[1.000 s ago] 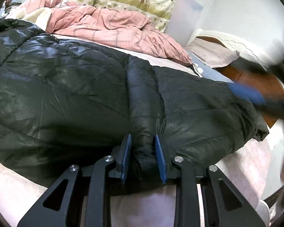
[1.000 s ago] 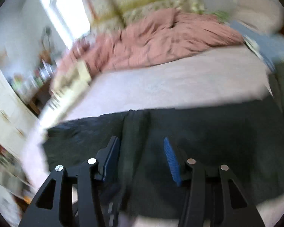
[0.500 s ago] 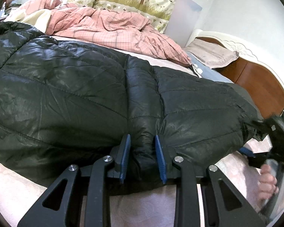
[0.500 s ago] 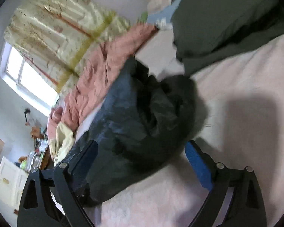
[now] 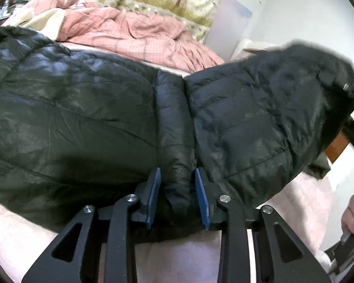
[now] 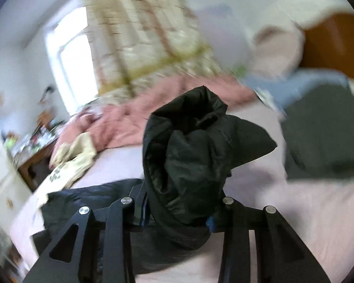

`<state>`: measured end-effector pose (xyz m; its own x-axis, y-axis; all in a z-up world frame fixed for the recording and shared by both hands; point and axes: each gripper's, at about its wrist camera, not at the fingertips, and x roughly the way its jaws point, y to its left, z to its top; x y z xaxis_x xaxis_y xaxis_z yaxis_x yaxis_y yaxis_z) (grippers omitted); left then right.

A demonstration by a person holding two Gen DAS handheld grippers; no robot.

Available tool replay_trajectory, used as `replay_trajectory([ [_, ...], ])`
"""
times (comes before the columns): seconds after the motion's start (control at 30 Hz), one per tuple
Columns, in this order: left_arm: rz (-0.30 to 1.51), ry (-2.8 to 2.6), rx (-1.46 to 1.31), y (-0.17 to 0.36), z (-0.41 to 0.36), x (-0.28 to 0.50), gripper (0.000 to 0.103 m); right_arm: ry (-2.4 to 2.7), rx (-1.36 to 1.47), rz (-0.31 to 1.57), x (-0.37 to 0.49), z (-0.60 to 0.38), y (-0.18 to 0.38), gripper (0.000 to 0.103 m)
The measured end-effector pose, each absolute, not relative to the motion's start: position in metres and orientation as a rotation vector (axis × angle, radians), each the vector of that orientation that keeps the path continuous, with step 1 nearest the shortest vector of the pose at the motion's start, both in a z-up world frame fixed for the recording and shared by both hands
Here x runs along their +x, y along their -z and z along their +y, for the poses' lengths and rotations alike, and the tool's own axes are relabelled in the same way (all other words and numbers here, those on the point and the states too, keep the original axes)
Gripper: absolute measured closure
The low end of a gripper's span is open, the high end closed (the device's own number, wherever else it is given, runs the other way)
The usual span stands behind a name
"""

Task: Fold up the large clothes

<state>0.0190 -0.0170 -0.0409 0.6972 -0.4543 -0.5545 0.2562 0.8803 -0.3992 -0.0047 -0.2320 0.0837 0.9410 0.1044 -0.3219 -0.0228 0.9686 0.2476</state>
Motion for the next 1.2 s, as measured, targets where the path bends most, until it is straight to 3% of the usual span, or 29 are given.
replay_trajectory([
  [0.1,0.513,0.293,-0.348,-0.004,0.023,-0.002,0.077,-0.110,0.111,0.256,-0.027,-0.180,-0.102,0.065],
  [0.27,0.249,0.004,-0.280,-0.067,0.111,-0.025,0.069,-0.232,0.005,0.248,-0.027,-0.099,-0.100,0.065],
  [0.43,0.246,-0.131,-0.460,-0.070,0.189,-0.034,0.069,-0.345,-0.054,0.295,-0.018,-0.019,-0.078,0.065],
  [0.67,0.233,-0.166,-0.440,-0.060,0.207,-0.031,0.069,-0.426,-0.044,0.420,0.029,0.048,-0.029,0.065],
  [0.7,0.230,-0.156,-0.436,-0.059,0.208,-0.029,0.069,-0.431,-0.042,0.436,0.035,0.053,-0.023,0.064],
  [0.73,0.230,-0.146,-0.434,-0.059,0.208,-0.031,0.067,-0.439,-0.037,0.445,0.039,0.056,-0.018,0.056],
  [0.8,0.233,-0.119,-0.428,-0.057,0.209,-0.034,0.058,-0.471,-0.008,0.439,0.039,0.057,-0.013,0.039],
  [0.87,0.228,-0.093,-0.417,-0.060,0.206,-0.033,0.034,-0.508,0.031,0.411,0.031,0.052,-0.013,0.017],
  [0.97,0.198,-0.052,-0.392,-0.068,0.196,-0.039,0.024,-0.514,0.028,0.388,0.010,0.036,-0.014,0.014],
  [1.1,0.201,0.035,-0.409,-0.084,0.180,-0.046,0.019,-0.443,0.015,0.383,-0.015,0.000,-0.018,0.014],
  [1.2,0.285,0.194,-0.357,-0.095,0.154,-0.037,0.003,-0.335,0.048,0.371,-0.037,-0.044,-0.021,0.014],
])
